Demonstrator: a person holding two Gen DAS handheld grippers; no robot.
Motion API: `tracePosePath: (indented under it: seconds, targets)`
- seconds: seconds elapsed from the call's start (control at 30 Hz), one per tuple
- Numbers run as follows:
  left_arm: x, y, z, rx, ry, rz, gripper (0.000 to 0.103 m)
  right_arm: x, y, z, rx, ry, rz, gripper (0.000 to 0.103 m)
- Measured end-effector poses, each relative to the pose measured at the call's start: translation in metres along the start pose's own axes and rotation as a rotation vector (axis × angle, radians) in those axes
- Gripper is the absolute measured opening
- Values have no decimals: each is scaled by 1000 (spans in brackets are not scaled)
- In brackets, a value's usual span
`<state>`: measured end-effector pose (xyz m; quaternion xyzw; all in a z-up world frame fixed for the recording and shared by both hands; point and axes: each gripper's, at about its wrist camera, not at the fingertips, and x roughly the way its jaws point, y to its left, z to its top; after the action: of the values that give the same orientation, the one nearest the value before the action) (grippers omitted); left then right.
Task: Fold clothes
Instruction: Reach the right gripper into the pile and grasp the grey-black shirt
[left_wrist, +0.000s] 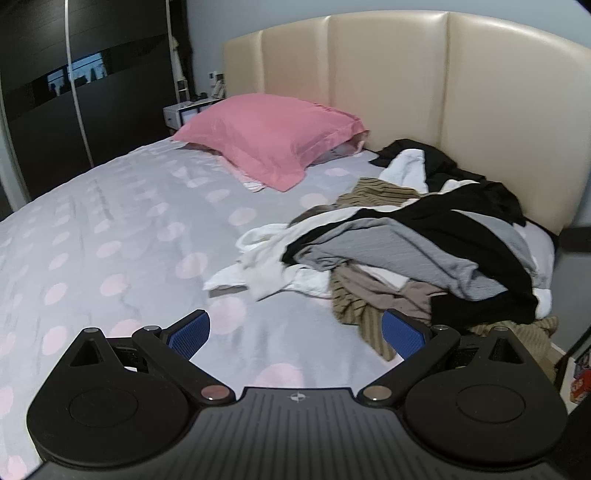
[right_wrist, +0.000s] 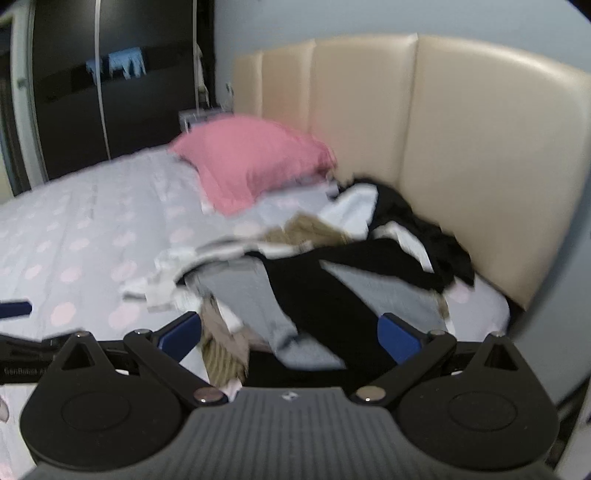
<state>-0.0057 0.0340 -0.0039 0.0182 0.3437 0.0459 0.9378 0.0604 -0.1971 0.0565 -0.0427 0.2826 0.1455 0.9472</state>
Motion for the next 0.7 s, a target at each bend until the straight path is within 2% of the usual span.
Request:
tracePosePath:
  seconds: [0.1, 0.23, 0.43, 0.53, 0.6, 0.67, 0.7]
  targets:
    - [1, 13, -4, -10, 9, 34, 102, 9, -2, 13, 6, -41, 46, 102]
    - [3, 33, -11, -18, 28, 91, 102, 40, -13, 34, 33, 22, 79, 102]
    - [6, 72, -25, -73, 67, 165, 102, 119, -17, 36, -47, 211, 82, 102]
    - [7, 90, -31, -99, 87, 196, 101, 151, -14, 24, -53, 300, 128, 101]
    - [8, 100, -36, -113, 102, 213, 101, 169, -9, 14, -47, 349, 139, 96]
    - [8, 108, -42, -120, 120, 227, 101, 183, -2, 4, -67, 388, 122, 84]
    - [8, 112, -46, -119, 130, 234, 101, 191, 1, 1, -86, 402, 106, 82]
